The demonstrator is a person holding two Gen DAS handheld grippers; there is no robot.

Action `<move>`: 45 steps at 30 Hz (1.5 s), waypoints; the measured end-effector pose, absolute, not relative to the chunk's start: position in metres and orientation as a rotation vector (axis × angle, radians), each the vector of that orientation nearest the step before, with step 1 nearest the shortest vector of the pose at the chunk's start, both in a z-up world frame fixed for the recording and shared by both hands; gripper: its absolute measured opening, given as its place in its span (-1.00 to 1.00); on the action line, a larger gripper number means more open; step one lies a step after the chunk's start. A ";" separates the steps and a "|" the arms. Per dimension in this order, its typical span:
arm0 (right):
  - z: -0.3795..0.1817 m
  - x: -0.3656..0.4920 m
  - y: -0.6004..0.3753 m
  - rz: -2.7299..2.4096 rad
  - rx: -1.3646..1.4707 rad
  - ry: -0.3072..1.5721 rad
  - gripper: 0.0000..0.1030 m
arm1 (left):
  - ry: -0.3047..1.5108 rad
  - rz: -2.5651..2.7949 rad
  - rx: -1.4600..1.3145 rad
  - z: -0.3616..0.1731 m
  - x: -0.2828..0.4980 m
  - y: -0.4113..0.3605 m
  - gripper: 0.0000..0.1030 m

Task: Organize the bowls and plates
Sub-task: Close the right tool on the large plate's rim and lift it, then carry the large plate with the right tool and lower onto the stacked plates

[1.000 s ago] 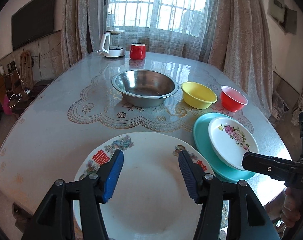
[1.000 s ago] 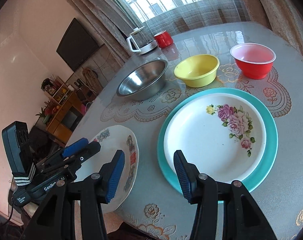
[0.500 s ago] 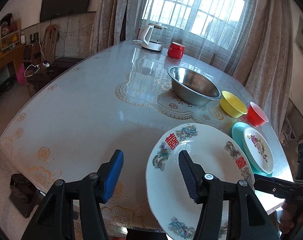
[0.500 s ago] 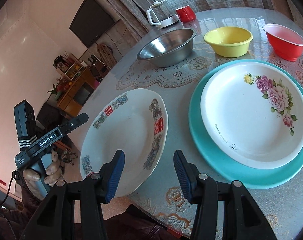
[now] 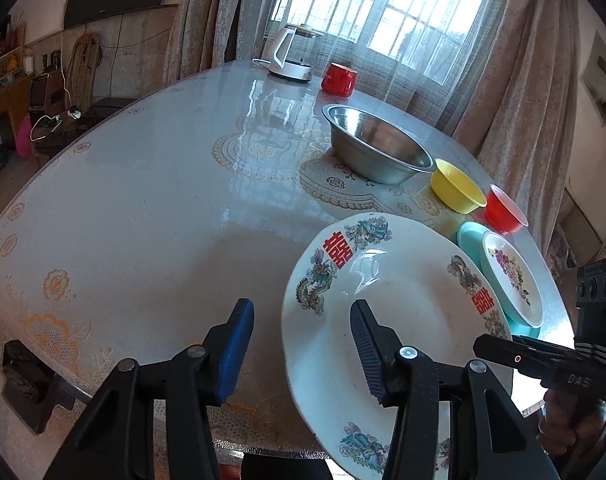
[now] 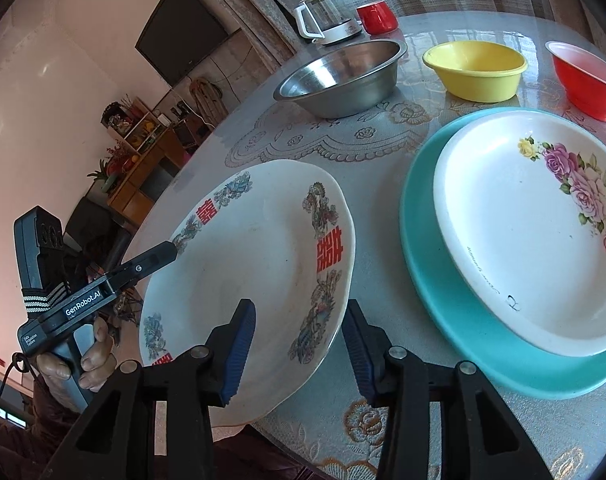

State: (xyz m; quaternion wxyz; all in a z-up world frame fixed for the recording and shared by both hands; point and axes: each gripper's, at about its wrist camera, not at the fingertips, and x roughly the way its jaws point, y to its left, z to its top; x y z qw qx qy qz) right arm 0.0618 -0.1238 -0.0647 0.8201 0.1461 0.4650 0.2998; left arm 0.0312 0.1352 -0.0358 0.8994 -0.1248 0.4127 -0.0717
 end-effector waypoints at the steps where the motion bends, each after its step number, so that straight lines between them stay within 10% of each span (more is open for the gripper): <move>1: -0.066 0.062 -0.123 0.636 0.310 0.990 -0.31 | 0.866 -0.147 -0.263 -0.038 0.032 0.135 -0.10; 25: -0.073 0.063 -0.129 0.689 0.384 0.976 -0.70 | 0.878 -0.226 -0.252 -0.051 0.036 0.128 -0.40; 45: -0.055 0.056 -0.129 0.638 0.268 0.905 -0.64 | 0.849 -0.245 -0.198 -0.041 0.027 0.113 -0.39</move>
